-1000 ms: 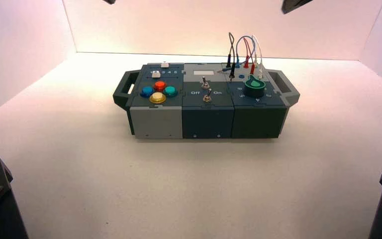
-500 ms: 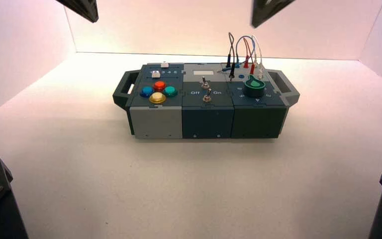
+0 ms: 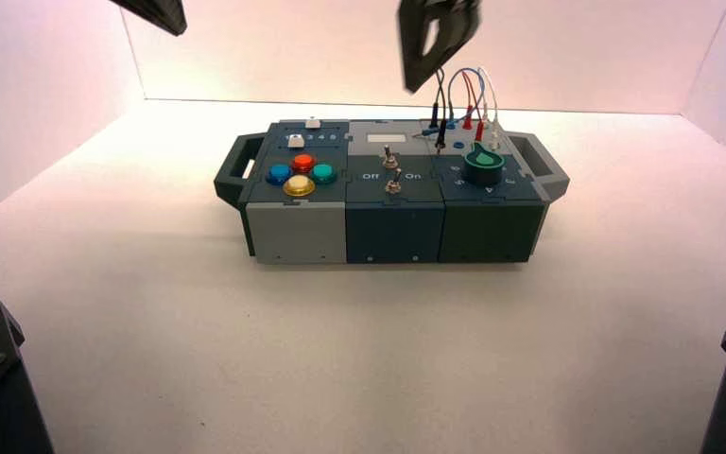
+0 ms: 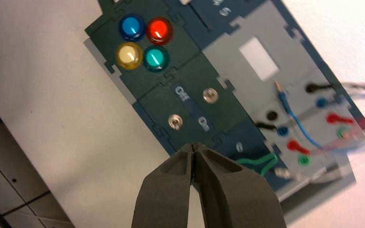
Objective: Push the red button with the right gripper.
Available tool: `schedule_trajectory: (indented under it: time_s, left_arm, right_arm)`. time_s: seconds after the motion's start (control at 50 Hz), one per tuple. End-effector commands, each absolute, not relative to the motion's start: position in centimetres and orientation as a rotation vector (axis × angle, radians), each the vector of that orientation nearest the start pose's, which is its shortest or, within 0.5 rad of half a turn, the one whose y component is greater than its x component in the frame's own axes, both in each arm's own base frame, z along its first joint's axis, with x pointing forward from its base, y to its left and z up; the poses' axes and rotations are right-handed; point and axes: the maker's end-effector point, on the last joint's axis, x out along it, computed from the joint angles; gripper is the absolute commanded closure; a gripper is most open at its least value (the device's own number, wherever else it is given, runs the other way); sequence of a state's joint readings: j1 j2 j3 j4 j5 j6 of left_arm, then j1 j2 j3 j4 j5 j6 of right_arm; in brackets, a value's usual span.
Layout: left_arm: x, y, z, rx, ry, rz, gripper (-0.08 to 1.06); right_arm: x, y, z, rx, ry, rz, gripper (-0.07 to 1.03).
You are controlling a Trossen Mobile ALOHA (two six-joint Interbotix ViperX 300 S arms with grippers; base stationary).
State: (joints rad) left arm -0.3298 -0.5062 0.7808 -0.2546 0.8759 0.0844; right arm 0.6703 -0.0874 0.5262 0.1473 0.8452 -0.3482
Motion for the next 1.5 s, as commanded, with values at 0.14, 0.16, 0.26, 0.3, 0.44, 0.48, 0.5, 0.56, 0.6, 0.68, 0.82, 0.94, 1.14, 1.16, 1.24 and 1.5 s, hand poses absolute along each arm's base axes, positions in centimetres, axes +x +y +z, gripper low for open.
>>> schedule_trajectory:
  time_s: [0.14,0.16,0.26,0.3,0.44,0.48,0.5,0.56,0.6,0.68,0.82,0.94,1.14,1.16,1.24,1.5]
  left_arm:
    - [24.4,-11.4,17.9,-0.017,1.148,-0.449,1.01]
    - [24.5,-11.4,18.0,-0.021,1.145,-0.452,1.01]
    - [24.6,-11.2,18.1,-0.065,1.130,-0.476,1.01]
    - [24.7,-11.1,18.1,-0.081,1.125,-0.486,1.01]
    - [24.6,-11.2,17.9,-0.105,1.125,-0.498,1.01]
    - [24.5,-11.1,17.9,-0.104,1.123,-0.496,1.01]
    - [24.5,-11.1,17.8,-0.104,1.126,-0.496,1.01]
    - [24.4,-10.9,17.8,-0.107,1.124,-0.492,1.01]
    - [24.3,-10.9,17.7,-0.109,1.123,-0.489,1.01]
    - [24.2,-10.4,17.4,-0.118,1.126,-0.473,1.01]
    - [23.8,-9.2,17.0,-0.143,1.126,-0.432,1.01]
    - [23.2,-8.8,17.2,-0.136,1.115,-0.427,1.01]
    - [22.3,-8.7,17.9,-0.127,1.107,-0.438,1.01]
    - [22.3,-8.8,18.1,-0.125,1.103,-0.441,1.01]
    - [22.1,-8.8,18.5,-0.123,1.093,-0.444,1.01]
    - [22.1,-8.8,19.2,-0.135,1.091,-0.437,1.01]
  right_arm:
    - [28.2,27.4,13.2,-0.599,1.128,0.900,0.98]
    - [28.3,27.7,13.0,-0.601,1.125,0.903,0.98]
    - [28.9,28.9,12.6,-0.607,1.107,0.912,0.98]
    - [29.0,29.3,12.4,-0.612,1.102,0.918,0.98]
    - [29.3,31.0,12.1,-0.626,1.091,0.941,0.98]
    - [29.2,31.5,12.1,-0.633,1.087,0.948,0.98]
    - [29.2,31.8,12.2,-0.635,1.083,0.952,0.98]
    - [29.2,32.4,12.0,-0.640,1.083,0.962,0.98]
    - [29.3,32.8,12.0,-0.642,1.080,0.967,0.98]
    - [29.4,33.2,11.8,-0.646,1.085,0.970,0.98]
    - [29.6,33.5,11.2,-0.647,1.097,0.972,0.98]
    - [29.8,33.8,11.0,-0.646,1.099,0.972,0.98]
    - [30.1,34.1,10.7,-0.649,1.109,0.973,0.98]
    - [30.1,34.2,10.6,-0.651,1.110,0.975,0.98]
    - [30.1,34.3,10.4,-0.654,1.117,0.977,0.98]
    - [30.2,34.7,9.7,-0.659,1.128,0.978,0.98]
